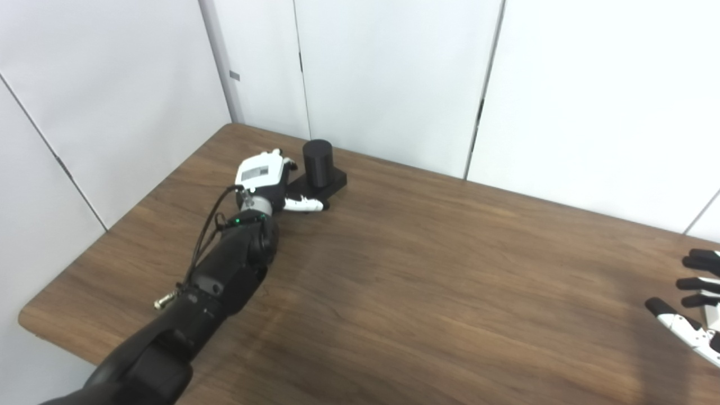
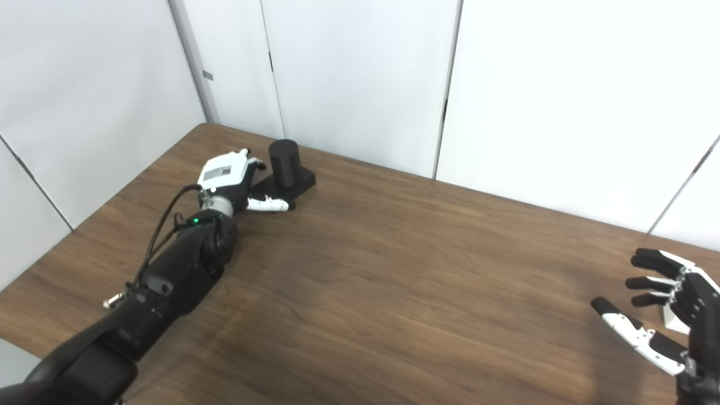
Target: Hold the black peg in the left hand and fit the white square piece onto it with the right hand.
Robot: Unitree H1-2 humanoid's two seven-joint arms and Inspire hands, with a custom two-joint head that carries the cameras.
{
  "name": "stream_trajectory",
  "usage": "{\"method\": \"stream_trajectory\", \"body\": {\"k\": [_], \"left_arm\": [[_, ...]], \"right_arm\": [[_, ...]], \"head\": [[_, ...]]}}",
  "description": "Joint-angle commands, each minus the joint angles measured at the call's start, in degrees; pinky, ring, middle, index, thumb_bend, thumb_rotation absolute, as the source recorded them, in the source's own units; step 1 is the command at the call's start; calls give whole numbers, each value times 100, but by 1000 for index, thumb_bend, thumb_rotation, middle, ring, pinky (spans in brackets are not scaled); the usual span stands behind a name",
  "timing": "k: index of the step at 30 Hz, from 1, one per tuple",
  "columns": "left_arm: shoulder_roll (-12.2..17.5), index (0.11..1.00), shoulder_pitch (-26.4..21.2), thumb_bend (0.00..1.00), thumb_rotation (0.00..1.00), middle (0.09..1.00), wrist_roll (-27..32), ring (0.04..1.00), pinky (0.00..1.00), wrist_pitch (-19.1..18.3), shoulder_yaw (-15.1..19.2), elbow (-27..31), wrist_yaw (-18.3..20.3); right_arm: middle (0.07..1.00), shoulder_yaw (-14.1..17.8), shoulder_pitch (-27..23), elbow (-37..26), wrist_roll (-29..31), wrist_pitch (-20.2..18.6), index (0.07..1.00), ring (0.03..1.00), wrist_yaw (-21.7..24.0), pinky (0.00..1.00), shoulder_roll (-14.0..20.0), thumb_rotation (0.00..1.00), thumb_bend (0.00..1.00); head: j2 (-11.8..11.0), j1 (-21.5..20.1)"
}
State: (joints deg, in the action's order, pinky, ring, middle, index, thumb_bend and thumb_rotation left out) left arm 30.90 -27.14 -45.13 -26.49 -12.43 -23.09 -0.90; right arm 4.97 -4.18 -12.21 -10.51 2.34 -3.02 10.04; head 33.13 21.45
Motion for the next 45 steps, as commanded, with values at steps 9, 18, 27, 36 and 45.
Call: {"method": "stream_trajectory", "body": {"k": [9,18,27,36,45], "left_arm": [[270,827,-488,1000,593,1000,-90,1000,942,95,-111,-230,-137],[316,809,-629,971,559,1000,-7,1000,934,206,-286,-610,65],[354,754,-566,927,568,1000,-10,1000,964,121,-443,-537,483],[352,720,-488,910,642,967,53,996,929,145,-526,-531,842],[357,695,-433,830,626,942,73,982,916,207,-660,-496,1062]], "right_arm": [[682,38,-94,-212,50,122,666,565,44,447,38,0,521],[671,55,-84,-276,-15,63,653,545,1,437,-7,0,524],[673,107,-91,-273,75,107,653,542,17,442,18,0,505],[672,131,-98,-220,102,210,649,550,7,450,53,0,487],[671,155,-124,-199,32,185,651,556,-28,442,72,0,464]], "head": [[37,-39],[83,-71],[139,-64],[176,-57],[192,-93]]}}
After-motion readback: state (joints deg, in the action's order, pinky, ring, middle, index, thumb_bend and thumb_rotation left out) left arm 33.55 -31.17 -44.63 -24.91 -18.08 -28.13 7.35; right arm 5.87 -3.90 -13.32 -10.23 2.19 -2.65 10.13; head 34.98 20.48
